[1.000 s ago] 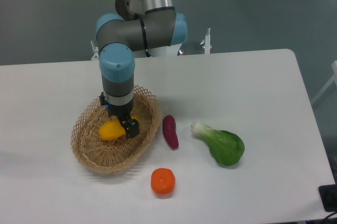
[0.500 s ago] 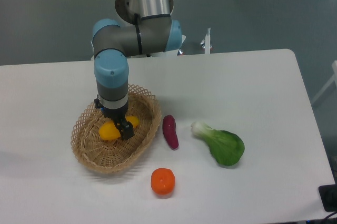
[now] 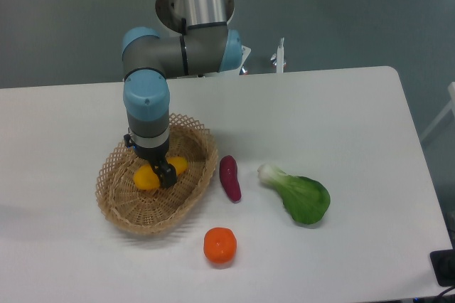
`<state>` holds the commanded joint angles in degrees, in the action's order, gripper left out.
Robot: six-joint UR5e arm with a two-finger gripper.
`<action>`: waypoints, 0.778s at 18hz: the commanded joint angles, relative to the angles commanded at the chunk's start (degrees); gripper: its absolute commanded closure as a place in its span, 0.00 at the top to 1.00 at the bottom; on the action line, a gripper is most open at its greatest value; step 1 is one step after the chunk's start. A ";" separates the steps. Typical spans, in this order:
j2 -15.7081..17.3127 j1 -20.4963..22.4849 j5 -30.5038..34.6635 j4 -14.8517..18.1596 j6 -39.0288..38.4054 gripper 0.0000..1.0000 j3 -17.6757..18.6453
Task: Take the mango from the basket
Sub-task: 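Close the gripper fingers around the yellow mango inside the basket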
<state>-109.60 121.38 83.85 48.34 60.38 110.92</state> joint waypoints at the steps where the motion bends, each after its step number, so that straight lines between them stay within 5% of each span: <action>1: -0.09 -0.26 0.00 0.00 0.00 1.00 0.00; 4: -0.70 -0.35 0.00 0.00 0.00 1.00 -0.09; 7: -0.71 -0.35 0.00 -0.09 0.00 0.67 -0.18; 10: -0.44 -0.26 0.00 0.00 0.00 0.45 -0.61; 14: 0.61 -0.09 -0.09 0.09 0.00 0.42 -1.05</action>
<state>-108.99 121.29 83.76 48.43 60.38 109.86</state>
